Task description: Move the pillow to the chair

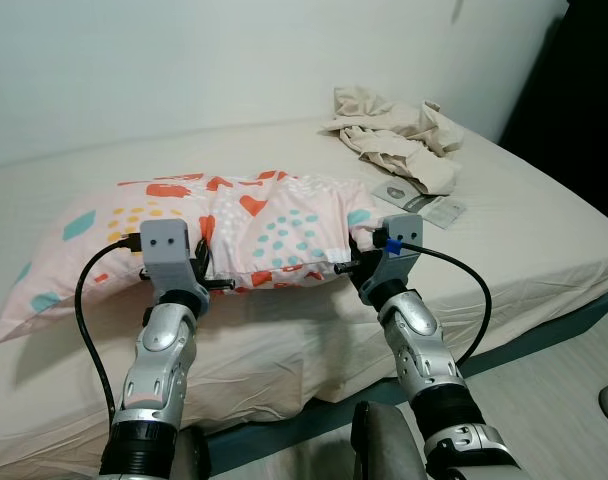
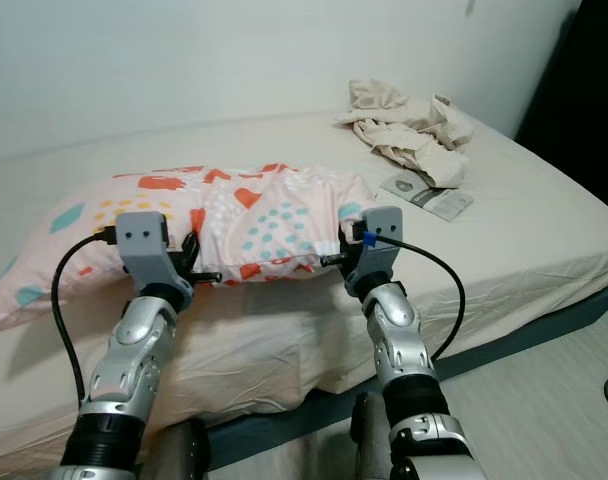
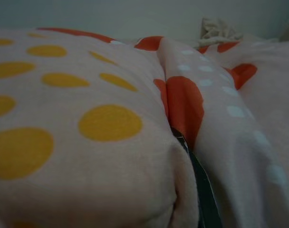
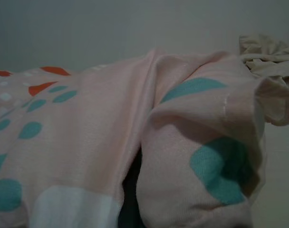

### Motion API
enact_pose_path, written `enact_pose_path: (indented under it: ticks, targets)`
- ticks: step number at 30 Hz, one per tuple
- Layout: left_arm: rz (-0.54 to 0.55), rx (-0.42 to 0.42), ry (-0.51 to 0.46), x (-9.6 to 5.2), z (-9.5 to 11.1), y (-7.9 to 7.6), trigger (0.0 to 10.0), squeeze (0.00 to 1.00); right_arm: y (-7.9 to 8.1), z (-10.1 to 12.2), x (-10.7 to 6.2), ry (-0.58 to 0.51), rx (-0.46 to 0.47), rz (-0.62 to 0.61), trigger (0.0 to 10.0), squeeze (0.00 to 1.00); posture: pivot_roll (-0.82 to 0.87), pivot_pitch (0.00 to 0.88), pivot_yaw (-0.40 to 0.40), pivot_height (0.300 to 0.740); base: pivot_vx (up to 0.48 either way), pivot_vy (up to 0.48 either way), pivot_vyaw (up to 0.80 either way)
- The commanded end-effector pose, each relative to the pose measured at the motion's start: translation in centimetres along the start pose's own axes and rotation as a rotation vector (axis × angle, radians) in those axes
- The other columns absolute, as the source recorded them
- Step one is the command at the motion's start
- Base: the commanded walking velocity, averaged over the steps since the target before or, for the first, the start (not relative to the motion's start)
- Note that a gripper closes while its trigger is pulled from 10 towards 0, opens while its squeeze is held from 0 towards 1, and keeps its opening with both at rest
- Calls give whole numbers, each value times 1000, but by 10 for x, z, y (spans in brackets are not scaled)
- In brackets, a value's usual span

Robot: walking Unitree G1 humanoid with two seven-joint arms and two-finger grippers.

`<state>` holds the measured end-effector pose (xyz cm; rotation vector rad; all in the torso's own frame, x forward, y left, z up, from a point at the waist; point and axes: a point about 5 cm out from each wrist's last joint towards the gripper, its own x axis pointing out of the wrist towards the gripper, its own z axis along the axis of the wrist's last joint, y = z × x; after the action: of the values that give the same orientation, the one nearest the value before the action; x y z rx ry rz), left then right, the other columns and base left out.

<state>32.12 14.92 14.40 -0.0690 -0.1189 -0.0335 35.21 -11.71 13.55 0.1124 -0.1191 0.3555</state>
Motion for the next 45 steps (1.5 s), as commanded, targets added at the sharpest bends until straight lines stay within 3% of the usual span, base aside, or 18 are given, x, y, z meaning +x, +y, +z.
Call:
enact_pose_path:
  ticks: [1, 12, 45]
  targets:
    - [-57, 69, -76, 2, 12, -11, 10000, 0, 16, 2, 2, -11, -30, 85, 10000, 0, -31, 0, -31, 544, 0, 0, 0]
    - [-44, 90, -91, 0, 12, -9, 10000, 0, 22, 3, 2, -27, -6, 110, 10000, 0, -30, 0, -31, 569, 0, 0, 0]
    - [27, 75, -101, -1, 10, 0, 10000, 0, 23, 9, 2, -37, -27, 155, 10000, 0, -42, 0, -56, 719, 0, 0, 0]
